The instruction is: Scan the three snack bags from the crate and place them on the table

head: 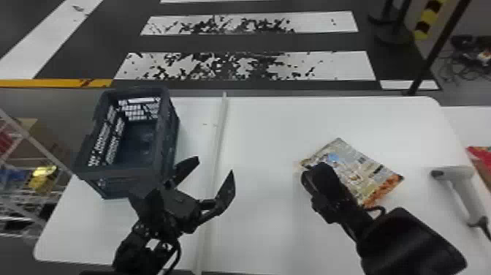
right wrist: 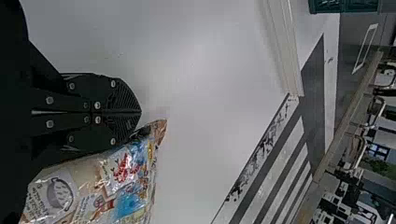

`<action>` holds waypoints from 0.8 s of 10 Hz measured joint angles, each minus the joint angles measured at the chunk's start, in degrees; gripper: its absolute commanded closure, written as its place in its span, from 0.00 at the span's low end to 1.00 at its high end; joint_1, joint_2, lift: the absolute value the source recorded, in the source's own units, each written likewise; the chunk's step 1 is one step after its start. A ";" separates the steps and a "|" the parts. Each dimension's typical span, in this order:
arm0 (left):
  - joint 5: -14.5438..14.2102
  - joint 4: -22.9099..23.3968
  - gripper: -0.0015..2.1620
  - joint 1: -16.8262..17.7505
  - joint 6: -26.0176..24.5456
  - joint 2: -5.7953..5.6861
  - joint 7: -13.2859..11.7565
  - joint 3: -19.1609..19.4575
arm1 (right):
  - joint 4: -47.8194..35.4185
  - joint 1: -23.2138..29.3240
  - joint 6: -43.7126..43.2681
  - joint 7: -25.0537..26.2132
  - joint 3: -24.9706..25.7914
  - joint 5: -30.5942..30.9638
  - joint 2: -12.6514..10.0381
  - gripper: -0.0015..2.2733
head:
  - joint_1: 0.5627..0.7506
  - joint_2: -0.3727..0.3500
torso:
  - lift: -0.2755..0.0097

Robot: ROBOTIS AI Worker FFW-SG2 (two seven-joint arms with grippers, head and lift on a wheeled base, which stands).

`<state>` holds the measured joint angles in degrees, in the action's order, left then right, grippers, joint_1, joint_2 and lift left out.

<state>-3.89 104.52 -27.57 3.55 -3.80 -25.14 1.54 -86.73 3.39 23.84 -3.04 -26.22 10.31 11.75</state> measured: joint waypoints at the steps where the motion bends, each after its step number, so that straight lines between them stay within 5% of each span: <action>1: 0.01 0.49 0.02 -0.47 0.00 -0.05 0.00 0.13 | 1.52 -1.13 -0.77 1.05 0.02 -0.09 -0.43 0.99 | 0.70 0.64 | 0.75; 8: 0.11 1.21 0.02 -1.50 0.06 -0.07 -0.09 0.31 | 7.58 -4.55 -2.25 12.40 2.01 -0.49 -1.05 0.99 | 0.70 0.53 | 0.75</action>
<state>-3.78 105.73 -29.07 3.62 -3.87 -25.22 1.85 -79.15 -1.16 21.59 9.35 -24.21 9.82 10.70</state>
